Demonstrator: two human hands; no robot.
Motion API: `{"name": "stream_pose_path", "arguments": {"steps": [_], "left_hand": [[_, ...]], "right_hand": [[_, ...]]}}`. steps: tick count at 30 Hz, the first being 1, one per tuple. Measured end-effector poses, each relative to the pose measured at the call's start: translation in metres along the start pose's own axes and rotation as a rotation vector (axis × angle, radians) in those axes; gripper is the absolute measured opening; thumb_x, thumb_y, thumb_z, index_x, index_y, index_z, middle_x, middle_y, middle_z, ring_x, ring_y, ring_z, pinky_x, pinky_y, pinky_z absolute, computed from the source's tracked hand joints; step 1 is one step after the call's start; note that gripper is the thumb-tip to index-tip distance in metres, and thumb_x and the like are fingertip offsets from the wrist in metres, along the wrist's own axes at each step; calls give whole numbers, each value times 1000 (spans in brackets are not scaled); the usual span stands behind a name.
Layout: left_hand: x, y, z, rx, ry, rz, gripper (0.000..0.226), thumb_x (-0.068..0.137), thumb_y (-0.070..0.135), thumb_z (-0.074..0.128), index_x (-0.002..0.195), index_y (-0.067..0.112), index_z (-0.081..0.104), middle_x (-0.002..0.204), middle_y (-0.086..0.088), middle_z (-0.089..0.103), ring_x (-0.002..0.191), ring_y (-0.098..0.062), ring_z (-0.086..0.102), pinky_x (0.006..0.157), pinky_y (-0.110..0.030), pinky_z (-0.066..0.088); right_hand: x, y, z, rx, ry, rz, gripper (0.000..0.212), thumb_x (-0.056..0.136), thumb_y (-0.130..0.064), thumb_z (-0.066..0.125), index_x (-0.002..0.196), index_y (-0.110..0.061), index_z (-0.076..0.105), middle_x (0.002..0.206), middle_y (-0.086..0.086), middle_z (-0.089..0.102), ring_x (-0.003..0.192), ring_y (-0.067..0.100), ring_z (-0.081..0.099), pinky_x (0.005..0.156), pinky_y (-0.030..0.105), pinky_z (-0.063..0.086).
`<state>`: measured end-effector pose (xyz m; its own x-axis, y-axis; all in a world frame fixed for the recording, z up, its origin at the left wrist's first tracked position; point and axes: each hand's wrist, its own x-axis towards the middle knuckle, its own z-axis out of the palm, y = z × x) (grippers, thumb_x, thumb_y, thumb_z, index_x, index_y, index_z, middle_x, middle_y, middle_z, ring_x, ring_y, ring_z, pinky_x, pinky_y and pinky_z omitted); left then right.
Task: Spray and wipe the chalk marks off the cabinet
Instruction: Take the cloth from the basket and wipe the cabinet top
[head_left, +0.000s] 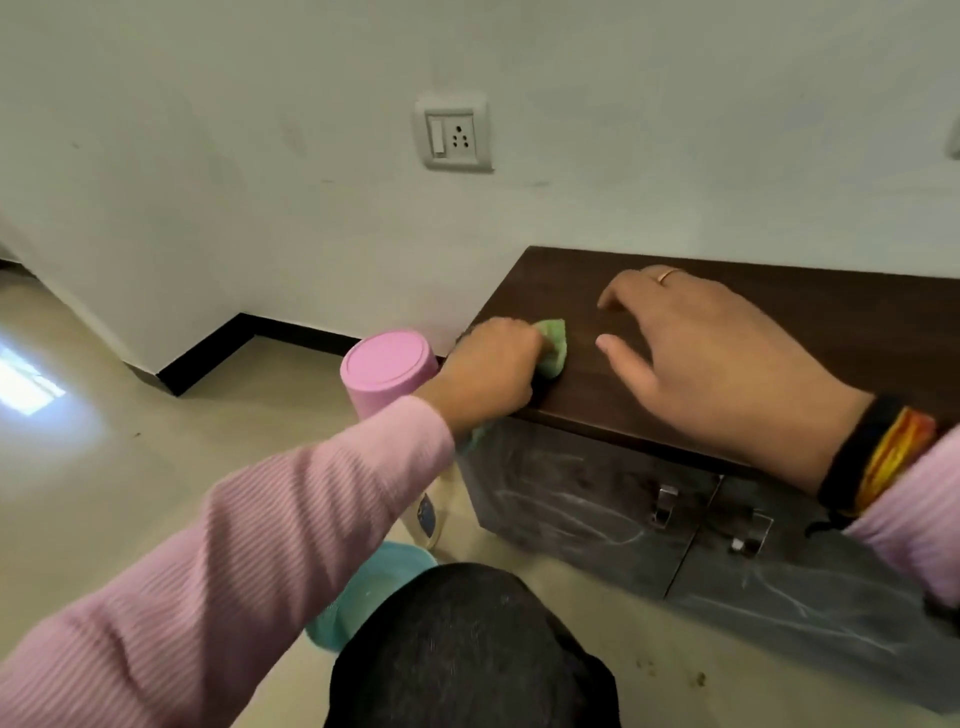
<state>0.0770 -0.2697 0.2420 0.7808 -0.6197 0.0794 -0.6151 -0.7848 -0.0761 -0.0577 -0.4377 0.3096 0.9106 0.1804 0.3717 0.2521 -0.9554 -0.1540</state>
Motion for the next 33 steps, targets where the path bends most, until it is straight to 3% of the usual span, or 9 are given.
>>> {"name": "stream_pose_path", "arguments": {"steps": [4, 8, 12, 14, 18, 20, 24, 29, 33], "left_hand": [[9, 13, 2, -101, 43, 155, 59, 79, 7, 60, 132, 33, 62, 114, -2, 67, 104, -28, 62, 84, -43, 54], [41, 11, -3, -4, 7, 36, 49, 85, 10, 64, 129, 30, 64, 118, -5, 63, 110, -30, 61, 84, -42, 52], [41, -10, -10, 58, -43, -134, 39, 83, 11, 64, 120, 24, 67, 113, -12, 64, 101, -34, 65, 74, -37, 48], [26, -13, -4, 76, -68, -143, 45, 81, 12, 64, 123, 25, 67, 114, -11, 65, 102, -34, 64, 80, -39, 53], [15, 8, 4, -32, -9, 26, 59, 80, 13, 60, 135, 31, 59, 125, -4, 64, 112, -32, 62, 93, -43, 52], [29, 24, 3, -12, 13, 74, 56, 84, 14, 61, 137, 30, 56, 122, -4, 63, 110, -31, 61, 90, -42, 53], [63, 22, -1, 110, -5, 3, 46, 88, 16, 64, 132, 28, 60, 121, -5, 62, 110, -30, 61, 87, -44, 53], [52, -2, -10, 178, -79, -186, 40, 84, 12, 60, 124, 18, 64, 114, -10, 63, 103, -32, 64, 78, -38, 50], [28, 28, -12, 136, -157, -51, 48, 87, 20, 59, 134, 30, 59, 128, -3, 60, 112, -26, 61, 93, -36, 51]], "right_hand": [[9, 14, 4, 46, 44, 7, 11, 96, -31, 55, 104, -23, 53, 94, -3, 56, 80, 18, 54, 71, 39, 50], [6, 36, -1, 67, 57, 107, 11, 94, -28, 58, 88, -23, 51, 78, -8, 53, 70, 10, 50, 65, 33, 46], [-10, 59, -1, 38, -35, 187, 17, 92, -31, 59, 80, -29, 48, 75, -10, 54, 67, 8, 53, 64, 36, 52], [-19, 70, 2, 37, -89, 233, 17, 91, -34, 60, 79, -31, 48, 76, -11, 55, 68, 7, 54, 65, 36, 53], [-19, 81, 21, 4, -322, 264, 12, 93, -44, 56, 97, -33, 53, 97, -10, 59, 85, 10, 58, 78, 35, 53], [-6, 78, 32, -62, -440, 218, 30, 96, -47, 51, 121, -32, 51, 116, -6, 56, 104, 16, 57, 87, 36, 52], [17, 66, 40, -144, -417, 96, 45, 97, -52, 46, 138, -31, 45, 136, -2, 49, 120, 22, 50, 92, 41, 50], [8, 78, 45, -208, -548, 154, 62, 97, -63, 34, 150, -32, 30, 156, 4, 32, 135, 28, 38, 106, 49, 37], [-2, 92, 48, -210, -576, 249, 73, 95, -70, 22, 156, -31, 17, 161, 8, 22, 141, 31, 30, 111, 51, 31]]}}
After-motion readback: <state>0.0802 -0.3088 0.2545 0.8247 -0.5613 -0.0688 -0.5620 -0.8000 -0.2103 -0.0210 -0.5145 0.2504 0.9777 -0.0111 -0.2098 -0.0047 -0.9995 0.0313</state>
